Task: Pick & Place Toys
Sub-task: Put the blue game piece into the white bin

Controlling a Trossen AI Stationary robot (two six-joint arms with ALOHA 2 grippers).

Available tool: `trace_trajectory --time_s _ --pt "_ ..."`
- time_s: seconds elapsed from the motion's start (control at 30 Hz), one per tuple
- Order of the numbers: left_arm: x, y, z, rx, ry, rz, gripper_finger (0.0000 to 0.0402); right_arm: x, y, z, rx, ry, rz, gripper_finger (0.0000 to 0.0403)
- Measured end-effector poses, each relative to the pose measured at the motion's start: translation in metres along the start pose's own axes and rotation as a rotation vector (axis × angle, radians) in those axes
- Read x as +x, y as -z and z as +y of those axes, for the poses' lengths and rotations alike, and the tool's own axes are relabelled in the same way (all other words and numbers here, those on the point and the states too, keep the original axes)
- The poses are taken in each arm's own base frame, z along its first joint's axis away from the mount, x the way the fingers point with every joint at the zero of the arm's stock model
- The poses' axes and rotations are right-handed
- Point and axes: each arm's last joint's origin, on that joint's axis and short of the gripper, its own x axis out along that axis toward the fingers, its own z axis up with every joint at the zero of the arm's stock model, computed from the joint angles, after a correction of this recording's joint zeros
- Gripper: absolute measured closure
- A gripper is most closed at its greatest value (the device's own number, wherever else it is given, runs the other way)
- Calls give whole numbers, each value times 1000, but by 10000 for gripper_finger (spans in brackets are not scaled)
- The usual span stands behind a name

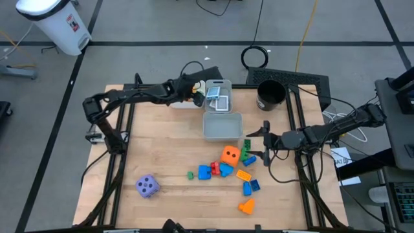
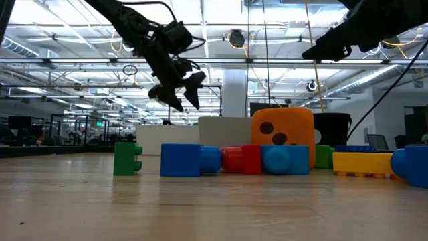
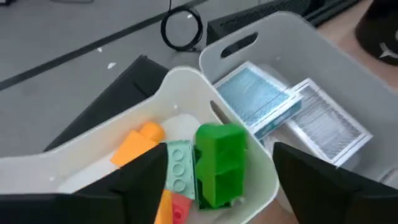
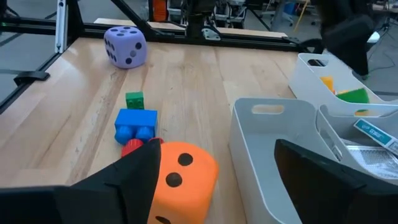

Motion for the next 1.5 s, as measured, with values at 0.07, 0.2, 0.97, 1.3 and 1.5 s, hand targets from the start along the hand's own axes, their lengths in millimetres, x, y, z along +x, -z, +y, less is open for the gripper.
trace_trajectory --time_s 0.07,0.2,0.97,1.3,1.5 --pt "-9 -1 0 7 14 13 84 0 2 0 -39 1 18 115" --pt "-31 -3 -10 35 89 10 61 -1 14 -1 -84 4 143 113" --pt "-89 122 -30 101 521 -529 53 21 60 37 -21 -334 555 122" --pt "-89 127 -29 47 539 -508 52 21 66 73 -17 -502 534 133" --pt "-89 127 -29 21 548 -503 52 33 79 93 -32 -543 533 132"
